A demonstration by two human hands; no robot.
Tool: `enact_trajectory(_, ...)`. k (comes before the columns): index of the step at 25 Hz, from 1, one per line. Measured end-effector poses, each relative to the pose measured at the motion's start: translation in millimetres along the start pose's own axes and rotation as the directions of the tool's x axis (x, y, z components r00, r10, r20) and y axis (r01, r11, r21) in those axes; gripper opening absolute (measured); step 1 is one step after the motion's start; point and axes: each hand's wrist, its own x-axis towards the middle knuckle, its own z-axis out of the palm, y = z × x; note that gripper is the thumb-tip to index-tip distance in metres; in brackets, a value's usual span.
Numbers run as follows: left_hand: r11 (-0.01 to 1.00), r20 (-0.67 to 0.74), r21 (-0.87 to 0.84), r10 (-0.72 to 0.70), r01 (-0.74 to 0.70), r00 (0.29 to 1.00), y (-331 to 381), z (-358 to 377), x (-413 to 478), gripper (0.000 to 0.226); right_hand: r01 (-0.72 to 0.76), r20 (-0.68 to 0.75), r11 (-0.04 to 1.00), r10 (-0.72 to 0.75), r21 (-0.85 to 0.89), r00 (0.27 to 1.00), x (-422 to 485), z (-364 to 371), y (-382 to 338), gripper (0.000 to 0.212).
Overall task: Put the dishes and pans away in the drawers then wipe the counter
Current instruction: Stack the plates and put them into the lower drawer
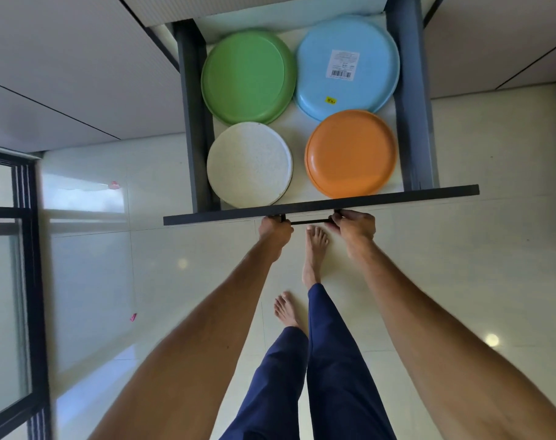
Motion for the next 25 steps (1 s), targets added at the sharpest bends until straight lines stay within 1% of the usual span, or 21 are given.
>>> enact_trajectory(2,1.0,-0.025,-0.029,0.001,-0.002,1.0,15.8,0.5,9.5,0.017,0.023,0.034,1.0,-0.022,-0.021,0.999,4.9,8.6,-13.2,0.025)
enact_trajectory(3,0.999,-0.04,-0.05,0.013,-0.015,0.999,26.4,0.3,14.6,0.01,0.03,0.046,1.0,-0.029,-0.009,0.999,6.7,14.6,-22.5,0.025)
enact_trajectory(4,0.997,-0.062,-0.076,0.019,-0.024,0.998,39.1,-0.4,19.4,0.008,0.039,0.056,0.999,-0.039,0.002,0.998,10.2,22.1,-32.8,0.024)
enact_trajectory(6,0.989,-0.084,-0.138,0.043,-0.054,0.996,63.7,-0.6,29.8,0.005,0.063,0.084,0.998,-0.062,-0.006,0.995,19.3,36.6,-50.0,0.024)
enact_trajectory(9,0.98,-0.126,-0.176,0.074,-0.096,0.989,101.5,1.5,46.0,0.006,0.091,0.119,0.996,-0.091,0.007,0.989,34.5,57.5,-77.0,0.023)
enact_trajectory(10,0.977,-0.143,-0.191,0.069,-0.096,0.987,112.2,0.8,47.5,0.013,0.087,0.126,0.996,-0.089,0.018,0.988,38.8,63.5,-83.8,0.02)
enact_trajectory(11,0.971,-0.145,-0.215,0.071,-0.101,0.987,123.0,-1.0,49.2,0.013,0.083,0.133,0.996,-0.085,0.023,0.987,41.5,69.2,-91.0,0.014)
enact_trajectory(12,0.963,-0.135,-0.251,0.071,-0.103,0.988,132.7,-2.0,53.8,0.008,0.079,0.138,0.997,-0.081,0.022,0.987,44.1,75.3,-98.3,0.007)
enact_trajectory(13,0.951,-0.133,-0.29,0.071,-0.108,0.989,145.8,-2.8,61.4,0.008,0.079,0.143,0.997,-0.081,0.018,0.986,49.2,84.8,-107.6,0.004)
enact_trajectory(15,0.924,-0.113,-0.363,0.081,-0.117,0.99,172.6,-6.3,73.1,0.02,0.098,0.155,0.995,-0.099,0.012,0.983,59.5,106.2,-128.6,0.009)
enact_trajectory(17,0.915,-0.128,-0.368,0.124,-0.164,0.984,194.9,-8.3,85.5,0.023,0.129,0.16,0.992,-0.127,0.001,0.979,71.8,126.1,-148.5,0.016)
enact_trajectory(20,0.898,-0.127,-0.386,0.173,-0.209,0.977,229.7,-11.3,98.8,0.014,0.174,0.202,0.984,-0.162,-0.043,0.966,88.1,150.6,-178.5,0.02)
enact_trajectory(25,0.886,-0.09,-0.436,0.131,-0.158,0.987,288.3,-16.0,123.2,0.014,0.213,0.244,0.976,-0.198,-0.039,0.949,107.0,183.8,-221.5,0.02)
